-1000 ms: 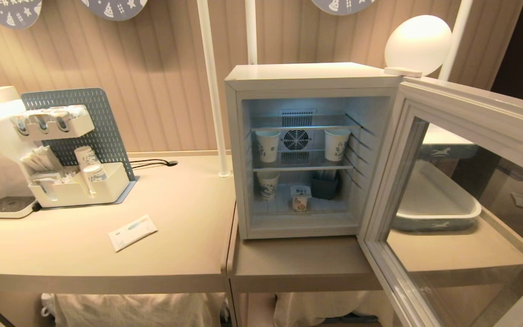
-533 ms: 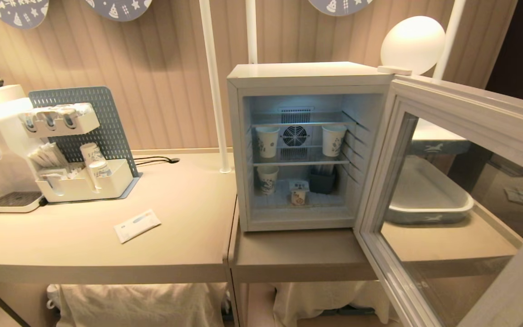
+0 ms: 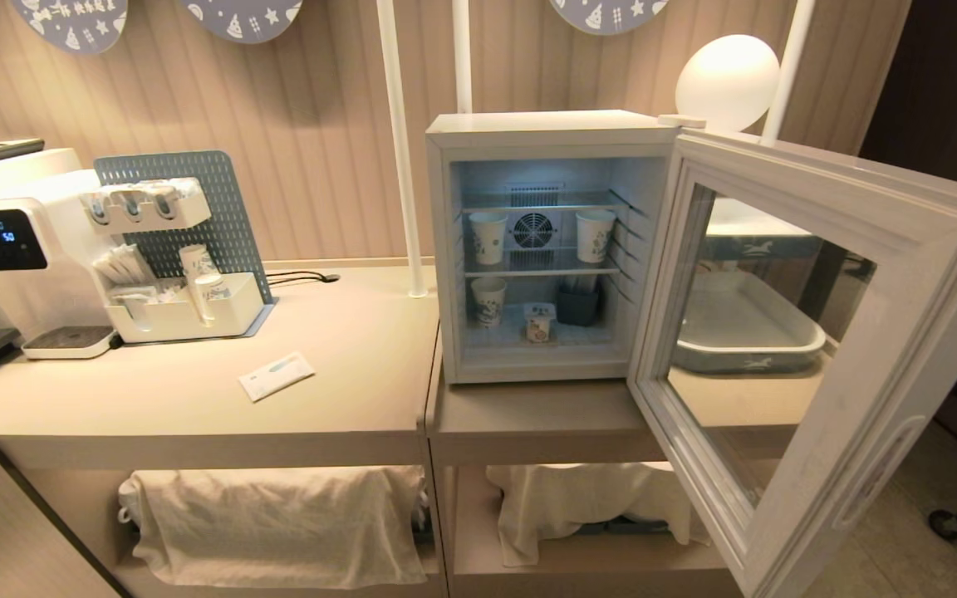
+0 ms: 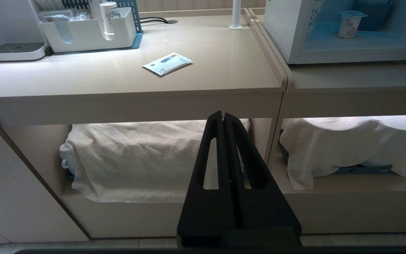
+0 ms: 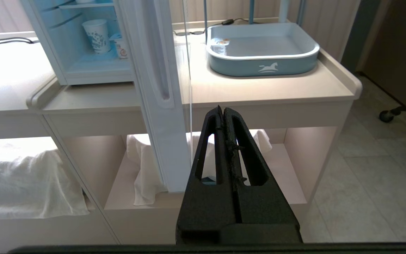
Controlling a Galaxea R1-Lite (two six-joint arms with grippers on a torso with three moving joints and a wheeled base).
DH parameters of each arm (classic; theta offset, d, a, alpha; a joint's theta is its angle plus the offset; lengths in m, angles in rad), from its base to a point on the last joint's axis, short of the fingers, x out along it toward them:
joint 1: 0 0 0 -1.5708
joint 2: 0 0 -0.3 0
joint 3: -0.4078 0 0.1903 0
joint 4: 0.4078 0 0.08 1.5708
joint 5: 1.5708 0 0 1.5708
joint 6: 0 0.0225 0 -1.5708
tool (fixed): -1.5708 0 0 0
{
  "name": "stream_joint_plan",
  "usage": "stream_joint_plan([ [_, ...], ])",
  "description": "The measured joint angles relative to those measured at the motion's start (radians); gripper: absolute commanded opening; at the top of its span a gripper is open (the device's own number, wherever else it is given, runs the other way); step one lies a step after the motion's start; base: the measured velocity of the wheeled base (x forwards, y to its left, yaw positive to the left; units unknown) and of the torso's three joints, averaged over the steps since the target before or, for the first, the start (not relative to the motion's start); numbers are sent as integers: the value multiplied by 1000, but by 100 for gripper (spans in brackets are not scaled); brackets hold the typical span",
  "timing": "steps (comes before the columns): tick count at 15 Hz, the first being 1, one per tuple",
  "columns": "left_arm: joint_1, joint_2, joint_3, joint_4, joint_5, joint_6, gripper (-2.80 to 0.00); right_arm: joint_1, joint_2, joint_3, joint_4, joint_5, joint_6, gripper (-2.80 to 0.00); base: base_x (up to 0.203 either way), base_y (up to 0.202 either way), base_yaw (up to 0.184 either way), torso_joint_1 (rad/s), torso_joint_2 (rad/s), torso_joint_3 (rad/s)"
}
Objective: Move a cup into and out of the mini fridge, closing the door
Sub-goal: Take the yoghurt out of the freezer
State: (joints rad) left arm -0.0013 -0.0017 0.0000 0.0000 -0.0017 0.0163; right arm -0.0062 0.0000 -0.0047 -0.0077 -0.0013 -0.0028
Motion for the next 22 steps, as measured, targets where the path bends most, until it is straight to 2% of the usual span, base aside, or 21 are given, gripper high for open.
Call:
stream_joint_plan([
  [5, 0, 0, 0, -2, -1, 6, -280, 1, 0, 0, -1, -1, 1, -280, -1, 37, 3, -1, 1, 1],
  [19, 0, 0, 0, -2, 0, 4, -280, 0, 0, 0, -1, 0, 0, -280, 0, 191, 1, 3, 3, 2],
  [22, -1, 0, 0, -1, 0, 4, -280, -1, 0, 0, -1, 0, 0, -280, 0, 88, 1, 1, 1, 3],
])
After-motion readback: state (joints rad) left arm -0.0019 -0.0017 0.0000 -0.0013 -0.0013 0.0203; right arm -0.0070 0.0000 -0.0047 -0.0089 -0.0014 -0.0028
